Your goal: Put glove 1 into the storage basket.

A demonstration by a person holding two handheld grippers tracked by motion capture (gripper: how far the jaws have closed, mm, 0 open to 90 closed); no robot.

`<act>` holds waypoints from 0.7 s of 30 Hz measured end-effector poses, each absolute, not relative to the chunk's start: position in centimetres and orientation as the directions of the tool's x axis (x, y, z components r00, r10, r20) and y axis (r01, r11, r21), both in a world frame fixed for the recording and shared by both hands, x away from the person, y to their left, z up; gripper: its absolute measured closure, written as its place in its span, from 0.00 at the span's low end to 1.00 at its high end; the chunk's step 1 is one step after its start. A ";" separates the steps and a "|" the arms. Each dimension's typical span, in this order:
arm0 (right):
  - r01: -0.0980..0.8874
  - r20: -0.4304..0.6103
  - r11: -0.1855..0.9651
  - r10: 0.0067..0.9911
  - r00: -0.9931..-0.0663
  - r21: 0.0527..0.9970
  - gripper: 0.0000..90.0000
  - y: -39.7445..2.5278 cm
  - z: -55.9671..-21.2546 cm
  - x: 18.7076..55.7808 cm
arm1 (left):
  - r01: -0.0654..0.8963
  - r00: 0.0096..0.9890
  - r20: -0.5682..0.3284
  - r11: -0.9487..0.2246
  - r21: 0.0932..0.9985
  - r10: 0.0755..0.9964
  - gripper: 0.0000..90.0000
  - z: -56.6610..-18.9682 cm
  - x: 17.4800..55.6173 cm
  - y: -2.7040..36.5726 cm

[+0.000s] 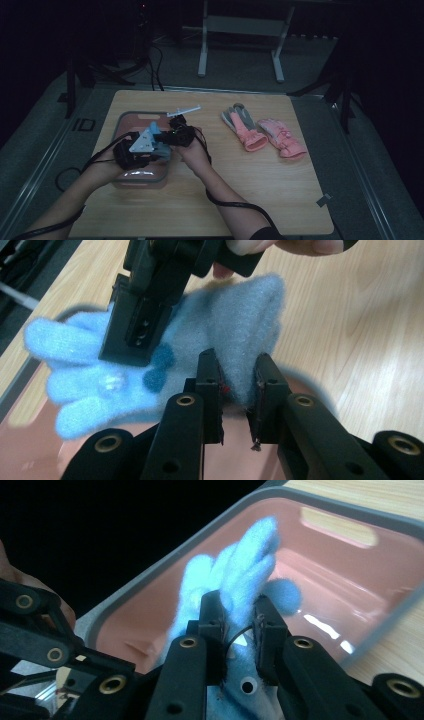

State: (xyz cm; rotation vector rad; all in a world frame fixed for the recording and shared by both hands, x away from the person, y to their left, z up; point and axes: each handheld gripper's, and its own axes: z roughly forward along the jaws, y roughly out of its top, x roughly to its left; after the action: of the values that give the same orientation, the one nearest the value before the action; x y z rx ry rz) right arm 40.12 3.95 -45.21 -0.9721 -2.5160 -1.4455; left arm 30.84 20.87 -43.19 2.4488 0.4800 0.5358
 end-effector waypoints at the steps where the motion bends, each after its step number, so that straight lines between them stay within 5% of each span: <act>1: 0.560 0.369 0.355 0.479 -0.796 0.748 0.87 4.5 -45.3 40.1 | 0.220 0.851 0.265 -0.766 0.603 0.453 0.87 -43.4 30.8 21.5; 9: 0.563 0.372 0.373 0.471 -0.799 0.737 0.87 7.6 -46.5 40.1 | 0.263 0.860 0.204 -0.748 0.609 0.468 0.87 -44.8 31.2 24.3; 21: 0.606 0.370 0.401 0.525 -0.767 0.687 0.87 7.4 -48.6 41.5 | 0.249 0.885 0.197 -0.788 0.564 0.421 0.87 -47.5 33.6 23.3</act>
State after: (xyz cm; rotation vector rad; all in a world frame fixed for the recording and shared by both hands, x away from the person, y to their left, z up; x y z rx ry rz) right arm 41.55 7.45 -48.64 -1.0321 -2.5497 -1.3119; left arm 33.64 23.26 -47.45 2.5095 0.4844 0.4260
